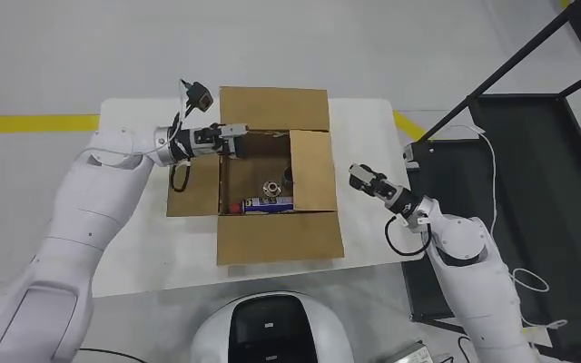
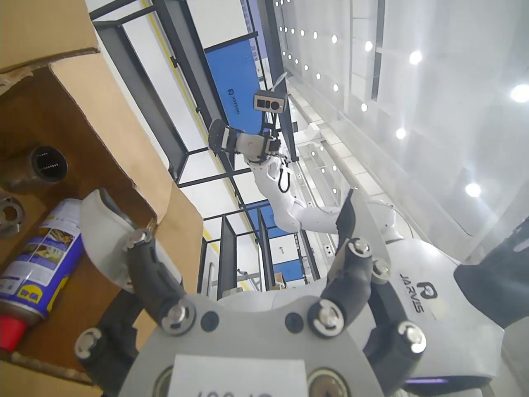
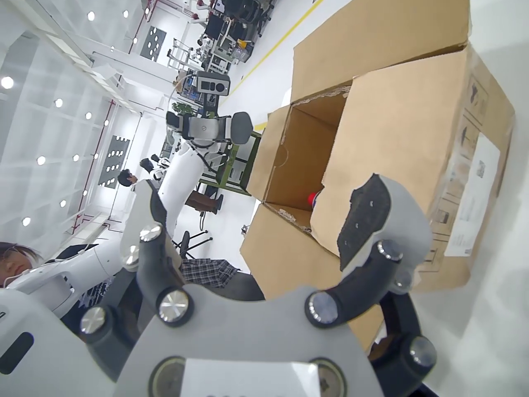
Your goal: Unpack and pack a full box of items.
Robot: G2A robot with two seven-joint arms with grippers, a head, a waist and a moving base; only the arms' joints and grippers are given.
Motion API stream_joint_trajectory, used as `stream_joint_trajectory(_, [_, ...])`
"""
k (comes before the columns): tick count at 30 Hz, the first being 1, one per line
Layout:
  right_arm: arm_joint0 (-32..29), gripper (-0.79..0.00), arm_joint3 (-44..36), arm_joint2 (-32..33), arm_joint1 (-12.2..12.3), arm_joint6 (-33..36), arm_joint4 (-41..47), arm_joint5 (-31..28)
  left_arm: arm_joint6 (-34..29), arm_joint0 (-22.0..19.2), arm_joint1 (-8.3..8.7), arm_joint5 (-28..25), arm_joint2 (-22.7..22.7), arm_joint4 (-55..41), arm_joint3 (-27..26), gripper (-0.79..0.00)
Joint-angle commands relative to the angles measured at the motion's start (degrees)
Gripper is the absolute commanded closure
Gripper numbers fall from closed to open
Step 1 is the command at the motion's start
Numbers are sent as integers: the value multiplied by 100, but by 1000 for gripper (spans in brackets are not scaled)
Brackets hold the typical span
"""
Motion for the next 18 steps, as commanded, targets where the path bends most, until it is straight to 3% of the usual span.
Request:
stream_joint_trajectory(1, [-24, -785, -2, 5, 0, -12, 30, -12, 220, -66, -138, -140, 186, -111, 216, -785])
stream_joint_trajectory(18, [-24, -785, -2, 5, 0, -12, 30, -12, 253, -68, -175, -182, 234, -125, 250, -785])
